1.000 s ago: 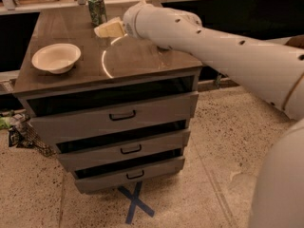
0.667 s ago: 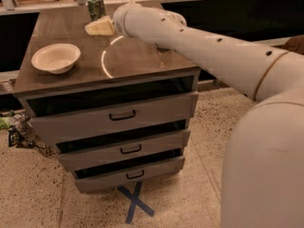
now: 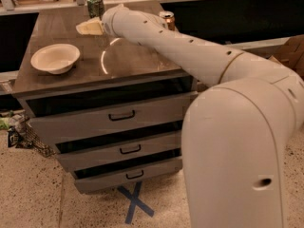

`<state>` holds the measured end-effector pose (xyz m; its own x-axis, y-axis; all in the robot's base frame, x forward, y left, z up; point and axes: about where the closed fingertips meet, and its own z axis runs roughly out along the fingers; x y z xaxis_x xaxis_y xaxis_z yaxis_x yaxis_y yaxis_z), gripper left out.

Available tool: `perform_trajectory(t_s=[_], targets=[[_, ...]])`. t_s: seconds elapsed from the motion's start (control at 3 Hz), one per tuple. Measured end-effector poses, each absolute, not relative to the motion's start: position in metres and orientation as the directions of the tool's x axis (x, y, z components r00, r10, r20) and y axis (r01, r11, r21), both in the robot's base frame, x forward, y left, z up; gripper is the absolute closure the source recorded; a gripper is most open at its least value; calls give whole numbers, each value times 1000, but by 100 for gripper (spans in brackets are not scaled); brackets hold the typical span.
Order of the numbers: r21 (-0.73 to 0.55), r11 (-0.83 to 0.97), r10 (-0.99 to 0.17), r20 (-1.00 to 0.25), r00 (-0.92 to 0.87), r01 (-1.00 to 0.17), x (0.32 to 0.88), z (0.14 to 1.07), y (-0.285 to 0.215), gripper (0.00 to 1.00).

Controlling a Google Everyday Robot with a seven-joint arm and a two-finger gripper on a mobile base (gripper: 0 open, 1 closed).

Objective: Knock green can over

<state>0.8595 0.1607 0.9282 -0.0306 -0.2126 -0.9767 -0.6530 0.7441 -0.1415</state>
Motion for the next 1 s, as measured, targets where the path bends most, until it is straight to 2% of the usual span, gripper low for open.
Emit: perform_trajectory(t_s=[1.0], targets=[[-115, 810, -137, -991, 6, -574, 958, 925, 192, 0]])
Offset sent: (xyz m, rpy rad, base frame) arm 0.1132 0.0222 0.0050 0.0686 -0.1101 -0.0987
